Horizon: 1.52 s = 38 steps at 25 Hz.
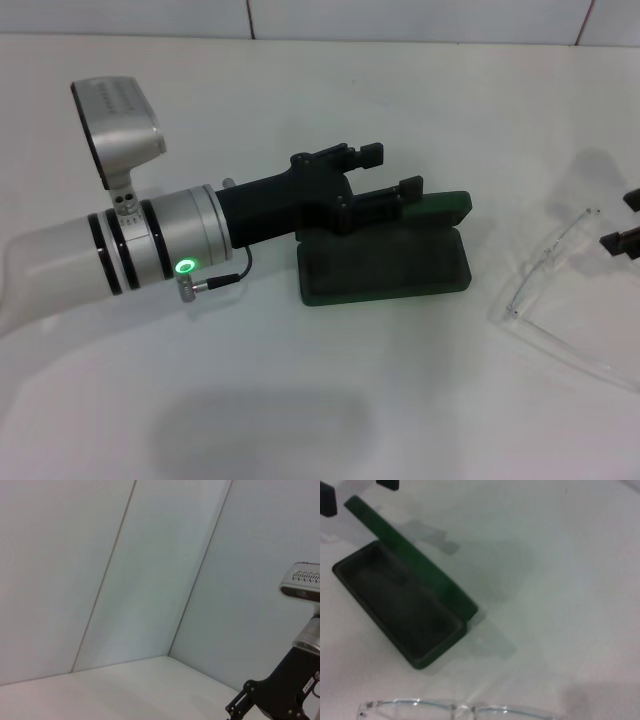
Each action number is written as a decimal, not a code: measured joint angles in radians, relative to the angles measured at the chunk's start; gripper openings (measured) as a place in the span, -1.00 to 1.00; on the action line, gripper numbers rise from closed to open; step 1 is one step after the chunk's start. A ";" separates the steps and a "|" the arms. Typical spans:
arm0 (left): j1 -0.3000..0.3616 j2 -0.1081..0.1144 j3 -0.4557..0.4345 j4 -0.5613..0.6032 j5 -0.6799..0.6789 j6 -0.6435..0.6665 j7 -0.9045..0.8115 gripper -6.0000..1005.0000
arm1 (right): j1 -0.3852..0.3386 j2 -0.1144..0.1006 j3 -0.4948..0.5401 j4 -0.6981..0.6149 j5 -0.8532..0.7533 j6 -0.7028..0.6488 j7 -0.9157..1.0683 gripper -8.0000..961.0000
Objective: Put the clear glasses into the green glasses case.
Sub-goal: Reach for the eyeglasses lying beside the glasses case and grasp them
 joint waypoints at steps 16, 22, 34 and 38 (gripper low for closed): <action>-0.084 -0.004 0.142 0.010 0.006 -0.010 -0.112 0.54 | 0.007 0.016 -0.013 0.039 -0.062 -0.004 0.049 0.27; -0.212 -0.004 0.277 0.013 0.008 -0.150 -0.279 0.54 | 0.005 0.021 -0.013 0.041 -0.063 0.000 0.050 0.18; -0.361 -0.005 0.409 0.015 0.043 -0.250 -0.570 0.54 | -0.012 0.027 -0.016 0.044 -0.067 0.001 0.036 0.17; -0.355 -0.004 0.405 0.019 0.049 -0.252 -0.580 0.54 | -0.019 0.030 -0.031 0.046 -0.059 0.002 0.025 0.17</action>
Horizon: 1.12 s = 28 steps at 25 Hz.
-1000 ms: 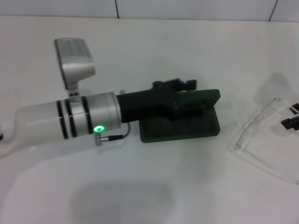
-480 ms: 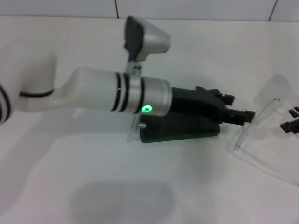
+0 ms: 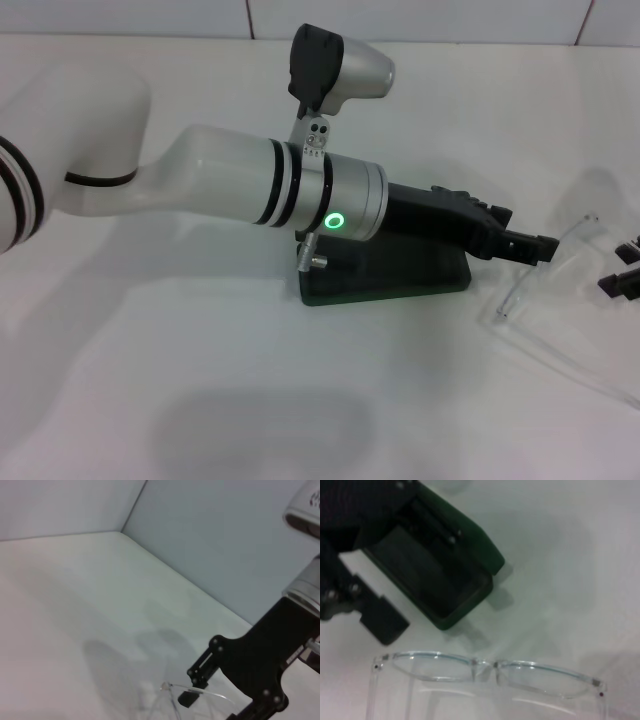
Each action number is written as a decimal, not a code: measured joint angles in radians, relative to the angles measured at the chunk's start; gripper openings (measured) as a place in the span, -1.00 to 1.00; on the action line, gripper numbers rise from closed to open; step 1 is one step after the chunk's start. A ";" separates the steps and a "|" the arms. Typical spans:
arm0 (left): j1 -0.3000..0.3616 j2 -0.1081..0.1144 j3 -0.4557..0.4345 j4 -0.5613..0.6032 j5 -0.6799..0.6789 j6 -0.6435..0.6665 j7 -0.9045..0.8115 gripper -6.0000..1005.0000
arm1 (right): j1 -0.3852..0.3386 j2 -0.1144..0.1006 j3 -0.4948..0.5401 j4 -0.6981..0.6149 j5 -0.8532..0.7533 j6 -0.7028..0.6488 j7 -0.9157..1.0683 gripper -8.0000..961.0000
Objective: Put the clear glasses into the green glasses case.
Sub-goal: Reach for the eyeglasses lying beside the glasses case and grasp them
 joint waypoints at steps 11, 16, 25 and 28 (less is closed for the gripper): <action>0.084 0.041 -0.044 0.009 0.004 0.025 -0.002 0.54 | 0.005 0.004 -0.073 0.005 0.070 -0.029 -0.009 0.17; 0.118 0.057 -0.080 0.025 0.020 0.047 0.001 0.54 | 0.013 0.006 -0.110 0.004 0.083 -0.036 -0.009 0.16; 0.185 0.064 -0.172 0.083 0.125 0.070 -0.004 0.54 | 0.022 0.007 -0.206 0.004 0.177 -0.069 -0.009 0.16; 0.187 0.064 -0.174 0.084 0.137 0.071 -0.007 0.54 | 0.022 0.007 -0.212 0.000 0.183 -0.075 -0.009 0.16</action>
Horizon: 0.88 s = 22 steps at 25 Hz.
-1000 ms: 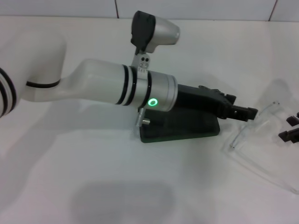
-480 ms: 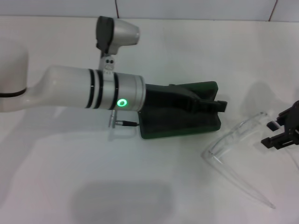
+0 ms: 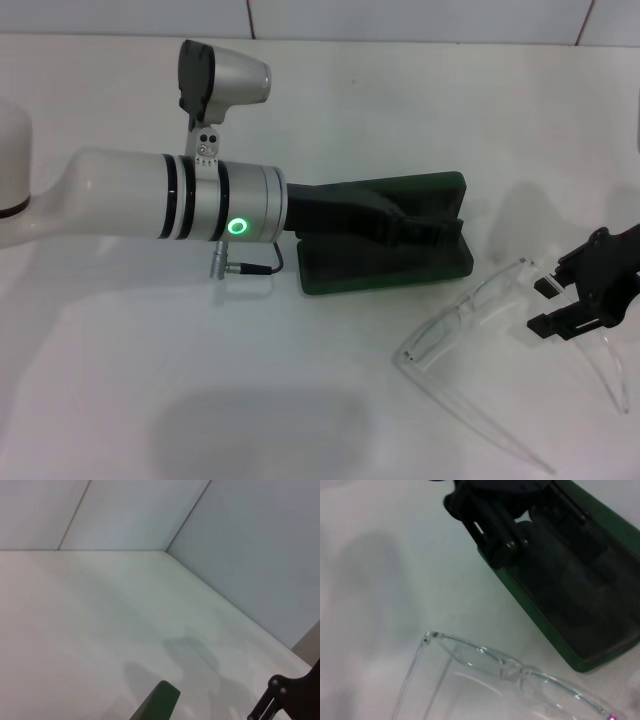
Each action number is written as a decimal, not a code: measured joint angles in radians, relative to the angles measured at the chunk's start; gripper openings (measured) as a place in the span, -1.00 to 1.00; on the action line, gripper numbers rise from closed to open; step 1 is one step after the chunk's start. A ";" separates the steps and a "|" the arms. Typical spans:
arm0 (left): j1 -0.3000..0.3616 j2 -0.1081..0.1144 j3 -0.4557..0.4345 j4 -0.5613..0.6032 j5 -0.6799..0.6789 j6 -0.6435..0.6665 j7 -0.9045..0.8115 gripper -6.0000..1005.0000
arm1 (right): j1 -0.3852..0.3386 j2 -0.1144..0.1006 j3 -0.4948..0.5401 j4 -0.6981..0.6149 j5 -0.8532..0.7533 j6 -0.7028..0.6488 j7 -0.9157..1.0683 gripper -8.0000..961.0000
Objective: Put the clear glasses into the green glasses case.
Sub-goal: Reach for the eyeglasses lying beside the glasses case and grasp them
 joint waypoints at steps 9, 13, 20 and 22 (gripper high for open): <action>-0.009 -0.001 0.000 0.000 0.085 0.023 -0.044 0.54 | -0.048 -0.013 0.154 -0.089 0.008 -0.073 -0.009 0.16; -0.021 -0.008 0.000 0.004 0.145 0.024 -0.079 0.54 | -0.082 -0.017 0.254 -0.124 0.035 -0.088 -0.030 0.16; -0.028 -0.017 -0.003 0.093 0.286 0.018 -0.191 0.54 | -0.129 -0.010 0.452 -0.110 0.109 -0.070 -0.150 0.16; -0.028 -0.018 -0.014 0.121 0.329 0.018 -0.232 0.54 | -0.150 -0.008 0.497 -0.084 0.173 -0.058 -0.215 0.16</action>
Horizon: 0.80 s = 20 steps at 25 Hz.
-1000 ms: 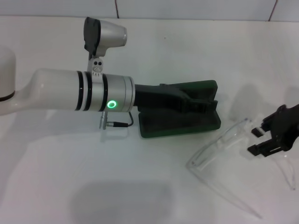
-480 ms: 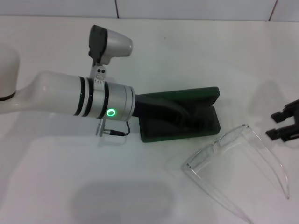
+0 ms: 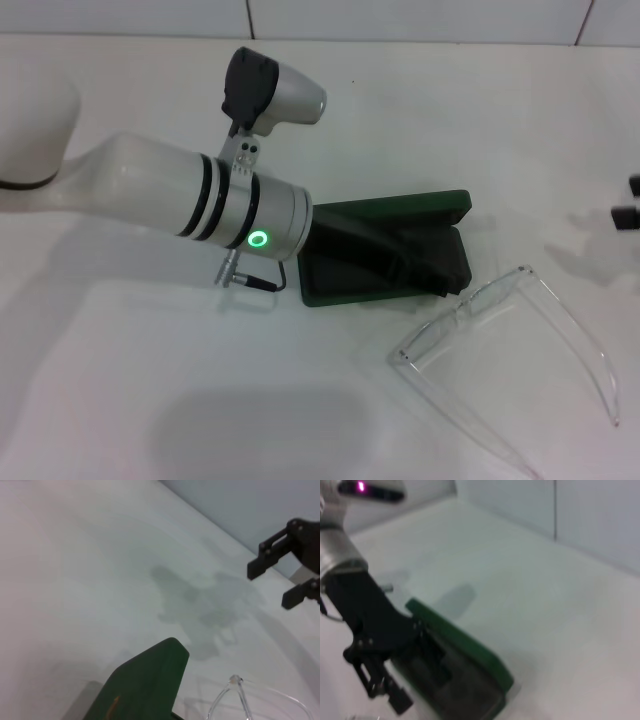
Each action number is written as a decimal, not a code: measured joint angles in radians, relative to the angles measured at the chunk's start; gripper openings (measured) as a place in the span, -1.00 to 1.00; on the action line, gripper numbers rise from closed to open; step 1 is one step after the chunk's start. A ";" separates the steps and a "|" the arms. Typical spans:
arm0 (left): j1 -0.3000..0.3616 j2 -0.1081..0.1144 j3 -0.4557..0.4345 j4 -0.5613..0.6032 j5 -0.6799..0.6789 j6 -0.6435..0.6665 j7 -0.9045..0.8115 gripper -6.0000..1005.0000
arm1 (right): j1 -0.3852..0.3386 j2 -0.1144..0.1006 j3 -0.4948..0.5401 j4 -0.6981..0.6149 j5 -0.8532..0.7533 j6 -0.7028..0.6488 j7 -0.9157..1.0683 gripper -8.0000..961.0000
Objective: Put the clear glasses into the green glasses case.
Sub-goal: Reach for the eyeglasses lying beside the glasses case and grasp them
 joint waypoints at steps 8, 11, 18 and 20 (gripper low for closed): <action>0.027 -0.017 -0.041 0.102 0.171 0.008 -0.136 0.54 | -0.094 0.000 0.103 0.134 0.300 0.028 -0.247 0.16; 0.064 -0.016 -0.046 0.174 0.203 0.024 -0.161 0.54 | -0.100 -0.001 0.108 0.176 0.372 0.040 -0.292 0.16; 0.185 -0.032 -0.079 0.386 0.272 0.087 -0.207 0.54 | -0.063 -0.007 0.101 0.225 0.397 0.081 -0.303 0.16; 0.204 -0.042 -0.073 0.434 0.331 0.082 -0.256 0.54 | -0.055 -0.004 0.099 0.228 0.397 0.082 -0.303 0.16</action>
